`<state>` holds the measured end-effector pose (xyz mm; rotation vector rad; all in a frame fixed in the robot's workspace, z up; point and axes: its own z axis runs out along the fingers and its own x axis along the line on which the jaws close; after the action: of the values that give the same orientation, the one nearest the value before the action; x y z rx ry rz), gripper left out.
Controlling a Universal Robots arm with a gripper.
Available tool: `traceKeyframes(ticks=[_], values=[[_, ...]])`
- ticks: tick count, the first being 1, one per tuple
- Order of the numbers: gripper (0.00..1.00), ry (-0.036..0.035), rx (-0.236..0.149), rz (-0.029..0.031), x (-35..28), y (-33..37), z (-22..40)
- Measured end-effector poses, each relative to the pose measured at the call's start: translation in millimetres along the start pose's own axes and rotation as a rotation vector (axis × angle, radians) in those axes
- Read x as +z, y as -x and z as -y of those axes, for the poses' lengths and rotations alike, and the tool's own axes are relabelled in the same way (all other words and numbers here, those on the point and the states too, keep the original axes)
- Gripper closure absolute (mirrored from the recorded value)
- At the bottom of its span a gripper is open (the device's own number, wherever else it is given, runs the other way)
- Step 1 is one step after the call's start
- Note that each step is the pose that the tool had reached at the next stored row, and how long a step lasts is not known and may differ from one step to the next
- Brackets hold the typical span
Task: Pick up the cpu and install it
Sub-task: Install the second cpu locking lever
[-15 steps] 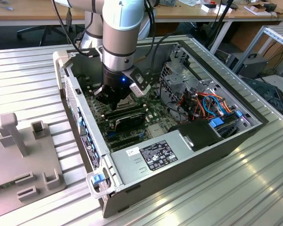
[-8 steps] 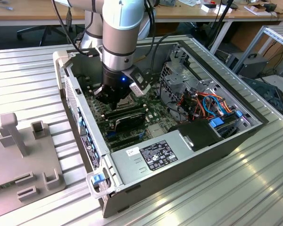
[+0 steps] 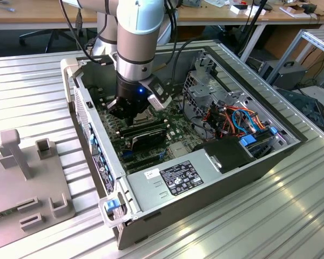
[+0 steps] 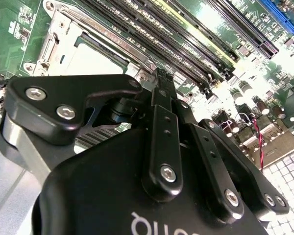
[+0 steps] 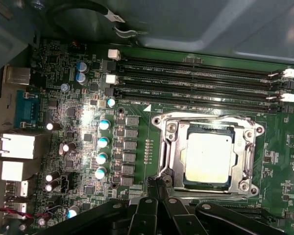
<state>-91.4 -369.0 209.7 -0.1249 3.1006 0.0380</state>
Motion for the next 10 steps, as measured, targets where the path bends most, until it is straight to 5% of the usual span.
traceKeyframes(ticks=[10], values=[[0.89, -0.0009, 0.000, -0.0003, 6.9, -0.3, -0.8]])
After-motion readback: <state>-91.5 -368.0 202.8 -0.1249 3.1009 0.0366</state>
